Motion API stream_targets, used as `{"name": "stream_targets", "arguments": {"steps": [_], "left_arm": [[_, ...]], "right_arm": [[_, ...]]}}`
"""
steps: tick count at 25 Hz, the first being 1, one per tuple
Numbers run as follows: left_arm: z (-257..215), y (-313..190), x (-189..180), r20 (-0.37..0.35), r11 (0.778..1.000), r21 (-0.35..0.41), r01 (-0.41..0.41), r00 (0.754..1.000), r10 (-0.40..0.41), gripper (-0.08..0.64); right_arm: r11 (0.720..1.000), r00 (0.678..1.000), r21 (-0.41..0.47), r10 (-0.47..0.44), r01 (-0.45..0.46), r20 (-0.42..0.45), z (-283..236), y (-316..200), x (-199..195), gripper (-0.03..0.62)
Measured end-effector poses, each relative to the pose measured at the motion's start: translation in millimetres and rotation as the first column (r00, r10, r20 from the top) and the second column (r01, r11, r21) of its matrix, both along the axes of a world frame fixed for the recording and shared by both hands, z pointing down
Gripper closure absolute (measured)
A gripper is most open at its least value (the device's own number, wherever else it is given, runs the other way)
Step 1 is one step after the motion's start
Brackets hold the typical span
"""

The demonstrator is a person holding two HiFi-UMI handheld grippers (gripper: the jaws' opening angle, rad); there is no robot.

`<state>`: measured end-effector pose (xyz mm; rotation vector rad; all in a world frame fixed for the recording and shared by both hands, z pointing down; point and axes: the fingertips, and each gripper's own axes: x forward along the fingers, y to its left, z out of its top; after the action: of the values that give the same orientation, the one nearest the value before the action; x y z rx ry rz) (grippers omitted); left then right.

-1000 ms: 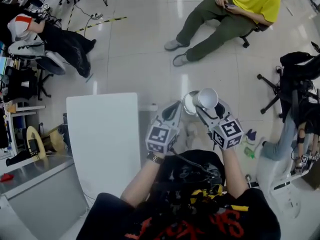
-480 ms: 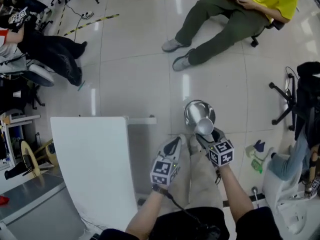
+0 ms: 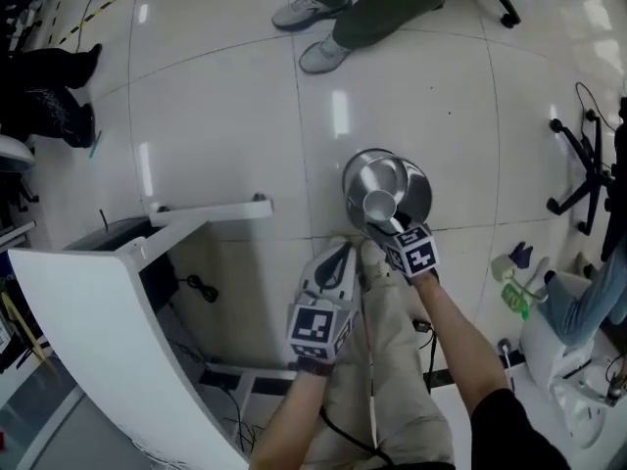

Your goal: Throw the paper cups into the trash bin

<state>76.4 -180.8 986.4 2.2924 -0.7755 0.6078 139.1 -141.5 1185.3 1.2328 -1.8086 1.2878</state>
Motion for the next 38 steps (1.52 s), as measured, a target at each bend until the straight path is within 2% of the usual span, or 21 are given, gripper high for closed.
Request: {"name": "stream_targets", "arguments": {"steps": [3, 7, 12, 15, 20, 24, 27, 30, 33, 35, 38], "left_arm": [[19.4, 8.0, -0.4, -0.02, 0.999, -0.021, 0.029, 0.999, -0.03, 0.557], [36.6, 28.3, -11.7, -0.023, 0.994, -0.095, 0.048, 0.998, -0.051, 0.558], [57.2, 27.6, -36.3, 0.017, 0.984, -0.136, 0.111, 0.994, -0.11, 0.558], [54.2, 18.1, -42.2, 0.012, 0.985, -0.125, 0.118, 0.993, -0.117, 0.557], [40.5, 8.2, -41.5, -0.009, 0.99, -0.103, 0.101, 0.995, -0.102, 0.557], [23.3, 3.7, -39.5, -0.034, 0.99, -0.075, 0.123, 0.991, -0.126, 0.557], [16.9, 5.5, -35.3, -0.044, 0.991, -0.061, 0.116, 0.992, -0.119, 0.557], [17.8, 12.4, -31.1, -0.032, 0.993, -0.072, 0.096, 0.995, -0.099, 0.557], [12.6, 20.5, -30.2, -0.021, 0.993, -0.068, 0.1, 0.995, -0.101, 0.557], [3.0, 23.3, -25.6, -0.022, 0.994, -0.066, 0.09, 0.996, -0.092, 0.557], [-22.0, 25.7, -12.2, -0.019, 0.996, -0.067, 0.059, 0.998, -0.061, 0.557]], "right_arm": [[0.993, 0.996, -0.106, -0.062, 0.055, -0.065, 51.0, 19.4, -6.1, 0.305], [0.982, 0.992, -0.156, -0.115, 0.107, -0.043, 74.5, 7.5, -24.8, 0.304], [0.943, 0.993, -0.321, -0.106, 0.086, -0.045, 123.7, 17.1, -18.7, 0.304], [0.915, 0.993, -0.388, -0.121, 0.111, -0.001, 136.0, 21.1, -23.6, 0.299], [0.92, 0.98, -0.339, -0.191, 0.198, 0.055, 138.5, 21.4, -32.8, 0.293], [0.925, 0.978, -0.319, -0.196, 0.208, 0.072, 137.2, 26.8, -32.9, 0.29], [0.934, 0.983, -0.305, -0.167, 0.184, 0.082, 134.4, 27.2, -32.0, 0.291], [0.962, 0.992, -0.253, -0.08, 0.103, 0.099, 118.7, 20.5, -28.8, 0.29], [0.992, 0.993, -0.111, 0.072, -0.062, 0.094, 76.1, 14.5, -14.5, 0.314], [0.99, 0.988, -0.013, 0.144, -0.144, 0.059, 41.3, 14.8, 2.5, 0.346], [0.975, 0.979, 0.086, 0.205, -0.203, -0.021, -12.5, 24.6, 29.4, 0.413]]}}
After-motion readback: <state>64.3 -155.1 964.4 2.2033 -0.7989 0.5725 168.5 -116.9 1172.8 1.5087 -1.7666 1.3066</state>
